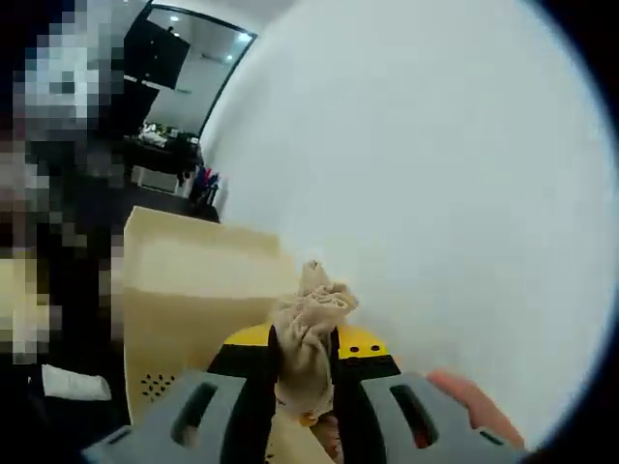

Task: Open the drawer, pick up the cosmetic bottles from the table one by one, place them into the drawer, release the gripper, close the drawer, and move the gripper away

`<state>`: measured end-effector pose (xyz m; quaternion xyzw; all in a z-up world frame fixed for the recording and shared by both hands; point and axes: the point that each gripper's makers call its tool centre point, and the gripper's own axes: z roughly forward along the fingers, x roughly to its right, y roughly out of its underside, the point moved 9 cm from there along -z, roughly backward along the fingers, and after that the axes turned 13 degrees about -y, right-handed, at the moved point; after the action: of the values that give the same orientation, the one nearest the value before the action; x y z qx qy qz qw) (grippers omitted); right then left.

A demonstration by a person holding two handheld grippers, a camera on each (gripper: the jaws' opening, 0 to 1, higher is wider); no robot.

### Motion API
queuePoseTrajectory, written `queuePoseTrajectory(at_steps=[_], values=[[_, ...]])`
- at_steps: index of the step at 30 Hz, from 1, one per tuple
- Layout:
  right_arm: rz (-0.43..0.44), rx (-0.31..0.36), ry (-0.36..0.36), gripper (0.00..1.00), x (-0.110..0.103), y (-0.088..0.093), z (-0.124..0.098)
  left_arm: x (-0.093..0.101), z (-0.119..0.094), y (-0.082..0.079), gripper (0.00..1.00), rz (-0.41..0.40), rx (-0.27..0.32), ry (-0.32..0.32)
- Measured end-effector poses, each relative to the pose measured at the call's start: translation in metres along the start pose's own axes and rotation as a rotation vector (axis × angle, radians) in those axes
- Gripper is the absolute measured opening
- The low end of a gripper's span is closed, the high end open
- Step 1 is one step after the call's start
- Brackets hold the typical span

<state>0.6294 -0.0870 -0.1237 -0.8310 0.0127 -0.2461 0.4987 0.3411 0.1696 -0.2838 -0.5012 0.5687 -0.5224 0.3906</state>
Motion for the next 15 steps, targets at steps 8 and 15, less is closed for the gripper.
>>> queuePoseTrajectory(at_steps=[8, 15], values=[[-0.023, -0.003, -0.003, 0.18, 0.015, -0.003, 0.012, 0.000, -0.001, -0.002, 0.60, -0.012, 0.014, -0.004], [-0.011, 0.006, -0.002, 0.18, 0.013, -0.002, 0.027, 0.002, -0.001, -0.001, 0.59, 0.002, 0.010, -0.002]])
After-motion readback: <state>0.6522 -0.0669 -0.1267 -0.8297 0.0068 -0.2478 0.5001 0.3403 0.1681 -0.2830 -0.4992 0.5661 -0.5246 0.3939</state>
